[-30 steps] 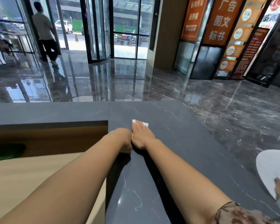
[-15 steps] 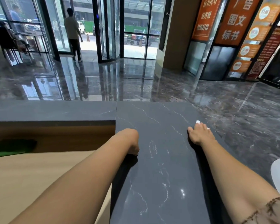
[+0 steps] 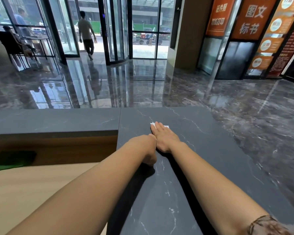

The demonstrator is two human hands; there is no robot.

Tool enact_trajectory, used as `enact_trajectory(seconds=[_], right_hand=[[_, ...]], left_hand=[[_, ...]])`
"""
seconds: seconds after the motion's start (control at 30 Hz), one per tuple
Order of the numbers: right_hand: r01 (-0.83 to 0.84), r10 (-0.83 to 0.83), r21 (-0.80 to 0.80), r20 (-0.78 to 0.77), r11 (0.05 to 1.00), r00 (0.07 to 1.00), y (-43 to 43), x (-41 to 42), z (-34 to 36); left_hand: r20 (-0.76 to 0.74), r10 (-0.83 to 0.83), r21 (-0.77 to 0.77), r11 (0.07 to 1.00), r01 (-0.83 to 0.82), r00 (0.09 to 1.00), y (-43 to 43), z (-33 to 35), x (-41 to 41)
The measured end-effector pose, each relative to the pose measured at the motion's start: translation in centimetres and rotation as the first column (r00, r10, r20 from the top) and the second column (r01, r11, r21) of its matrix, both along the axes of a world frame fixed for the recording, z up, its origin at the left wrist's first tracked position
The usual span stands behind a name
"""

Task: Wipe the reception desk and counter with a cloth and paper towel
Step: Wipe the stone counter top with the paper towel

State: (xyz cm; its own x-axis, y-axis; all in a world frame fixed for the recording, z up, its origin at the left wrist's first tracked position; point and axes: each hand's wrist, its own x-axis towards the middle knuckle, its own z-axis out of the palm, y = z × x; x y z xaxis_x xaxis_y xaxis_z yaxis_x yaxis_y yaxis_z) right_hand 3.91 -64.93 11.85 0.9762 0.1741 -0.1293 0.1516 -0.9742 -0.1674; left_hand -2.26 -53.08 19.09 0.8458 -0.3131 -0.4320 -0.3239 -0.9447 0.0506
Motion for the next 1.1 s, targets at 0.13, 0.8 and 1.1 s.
enact_trajectory(seconds=[0.13,0.8,1.1], right_hand=[[0.031,-0.031,-0.009,0.016,0.999,0.999,-1.7,2.3,-0.6],[0.476,-0.461,0.036,0.327,0.879,0.825,-8.1,2.9,1.4],[0.316,-0.364,0.211,0.251,0.925,0.897,-6.8,-0.9,1.7]], left_hand=[[-0.002,-0.038,0.036,0.999,0.038,0.999,-0.5,0.1,0.3],[-0.008,-0.008,-0.052,0.999,0.008,1.0,0.5,-0.9,0.6],[-0.016,-0.008,-0.073,0.997,0.007,1.0,0.7,-0.7,0.4]])
